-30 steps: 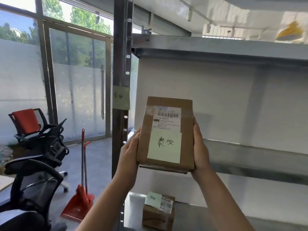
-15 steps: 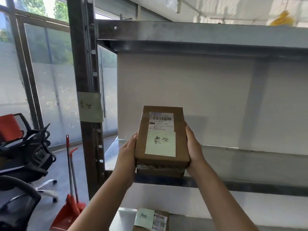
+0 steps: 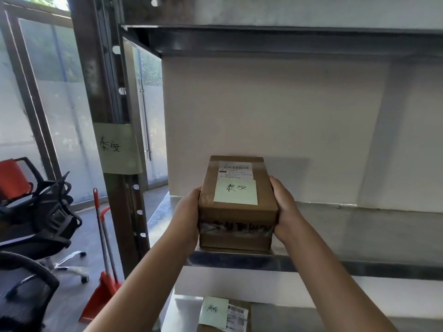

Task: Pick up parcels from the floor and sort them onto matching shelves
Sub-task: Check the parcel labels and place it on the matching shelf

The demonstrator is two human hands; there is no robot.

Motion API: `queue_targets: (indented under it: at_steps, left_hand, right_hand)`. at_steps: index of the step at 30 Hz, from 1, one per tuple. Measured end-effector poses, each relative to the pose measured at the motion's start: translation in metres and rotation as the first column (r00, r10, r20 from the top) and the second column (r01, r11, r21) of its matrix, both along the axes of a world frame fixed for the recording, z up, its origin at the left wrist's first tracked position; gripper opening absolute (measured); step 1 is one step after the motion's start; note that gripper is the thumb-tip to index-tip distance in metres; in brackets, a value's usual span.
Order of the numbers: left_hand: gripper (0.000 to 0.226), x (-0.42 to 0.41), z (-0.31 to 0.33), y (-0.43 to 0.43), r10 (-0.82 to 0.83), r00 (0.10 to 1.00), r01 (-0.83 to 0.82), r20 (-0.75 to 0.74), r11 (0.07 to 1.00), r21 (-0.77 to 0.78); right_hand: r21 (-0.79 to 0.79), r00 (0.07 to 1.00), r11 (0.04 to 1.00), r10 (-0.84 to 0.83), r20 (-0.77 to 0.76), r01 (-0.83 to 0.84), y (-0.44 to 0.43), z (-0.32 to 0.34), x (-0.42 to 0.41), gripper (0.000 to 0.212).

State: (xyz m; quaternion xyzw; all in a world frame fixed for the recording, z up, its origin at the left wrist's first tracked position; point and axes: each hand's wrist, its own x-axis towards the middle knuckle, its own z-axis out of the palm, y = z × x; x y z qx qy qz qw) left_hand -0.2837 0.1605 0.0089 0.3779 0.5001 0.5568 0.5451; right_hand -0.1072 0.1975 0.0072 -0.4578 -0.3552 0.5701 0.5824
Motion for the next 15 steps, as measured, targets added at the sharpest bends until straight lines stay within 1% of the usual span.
queue_targets:
  at_steps: [4,9,13,15]
  left_hand:
    - [0.037,0.0001,-0.0004,0.0025,0.012,0.999,-0.011,0.032,0.999,-0.038]
    - [0.034,0.0008,-0.0011,0.0028,0.015,0.998,-0.01,0.062,0.997,-0.073]
    - [0.03,-0.0006,0.0015,0.0029,0.01,0.998,-0.004,0.067,0.996,-0.09]
    - [0.029,-0.0022,0.0027,0.0037,-0.024,0.998,0.029,0.054,0.996,-0.086]
  right_hand:
    - [-0.022,1.0,1.0,-0.007,0.025,0.008,0.0078,-0.0041,0.0026,0.031]
    - [-0.071,0.998,0.997,-0.032,0.05,0.036,0.0118,-0.008,0.0011,0.037]
    - [-0.079,0.993,0.993,-0.084,0.085,0.091,0.0099,-0.0061,-0.0033,0.037]
    - [-0.078,0.991,0.992,-0.095,0.098,0.103,0.0088,-0.0048,-0.004,0.036]
